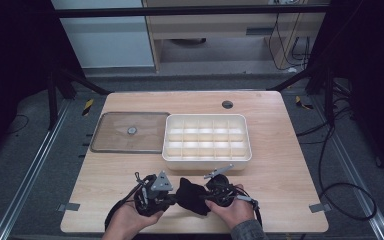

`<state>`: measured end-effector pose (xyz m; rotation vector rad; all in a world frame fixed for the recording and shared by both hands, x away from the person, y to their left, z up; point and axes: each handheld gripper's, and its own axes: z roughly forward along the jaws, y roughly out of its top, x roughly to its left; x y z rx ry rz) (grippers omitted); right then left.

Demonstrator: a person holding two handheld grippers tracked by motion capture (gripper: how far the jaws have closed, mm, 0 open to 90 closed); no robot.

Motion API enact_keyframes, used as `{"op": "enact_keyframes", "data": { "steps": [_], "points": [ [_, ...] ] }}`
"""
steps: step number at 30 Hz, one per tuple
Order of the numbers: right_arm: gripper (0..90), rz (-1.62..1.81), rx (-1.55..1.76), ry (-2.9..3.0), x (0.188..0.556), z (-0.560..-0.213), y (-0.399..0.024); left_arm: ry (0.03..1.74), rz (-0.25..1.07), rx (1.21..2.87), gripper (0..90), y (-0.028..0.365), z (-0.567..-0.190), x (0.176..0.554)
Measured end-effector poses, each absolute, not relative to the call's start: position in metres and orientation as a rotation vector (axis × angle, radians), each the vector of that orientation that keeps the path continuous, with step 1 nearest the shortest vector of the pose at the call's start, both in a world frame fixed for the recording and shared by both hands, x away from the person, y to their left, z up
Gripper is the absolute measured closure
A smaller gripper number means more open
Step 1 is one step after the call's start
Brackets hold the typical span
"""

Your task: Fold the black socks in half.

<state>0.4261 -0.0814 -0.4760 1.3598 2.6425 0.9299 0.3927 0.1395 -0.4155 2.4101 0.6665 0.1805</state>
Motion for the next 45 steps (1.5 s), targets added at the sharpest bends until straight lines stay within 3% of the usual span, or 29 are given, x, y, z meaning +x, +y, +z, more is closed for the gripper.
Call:
{"op": "enact_keyframes", "data": {
  "steps": [18,27,37,42,43,45],
  "points": [
    [72.2,1.014,1.353,2.627,0.426,-0.480,-0.087,0.453,0.100,2.487,86.1,0.083,-0.433,0.376],
    [71.6,1.024,1.349,2.617,0.428,-0.479,-0.089,0.475,0.126,2.481,86.1,0.087,-0.431,0.377],
    [56.8,1.037,1.316,2.582,0.423,-0.460,-0.099,0.504,0.132,2.490,86.1,0.091,-0.432,0.381],
    [64.0,1.039,1.313,2.578,0.421,-0.460,-0.106,0.503,0.129,2.490,86.1,0.090,-0.433,0.382],
    [67.8,1.040,1.315,2.584,0.421,-0.461,-0.107,0.493,0.128,2.495,86.1,0.088,-0.433,0.381],
    [86.5,1.059,1.317,2.579,0.422,-0.466,-0.108,0.475,0.125,2.498,86.1,0.087,-0.432,0.379]
  ]
}}
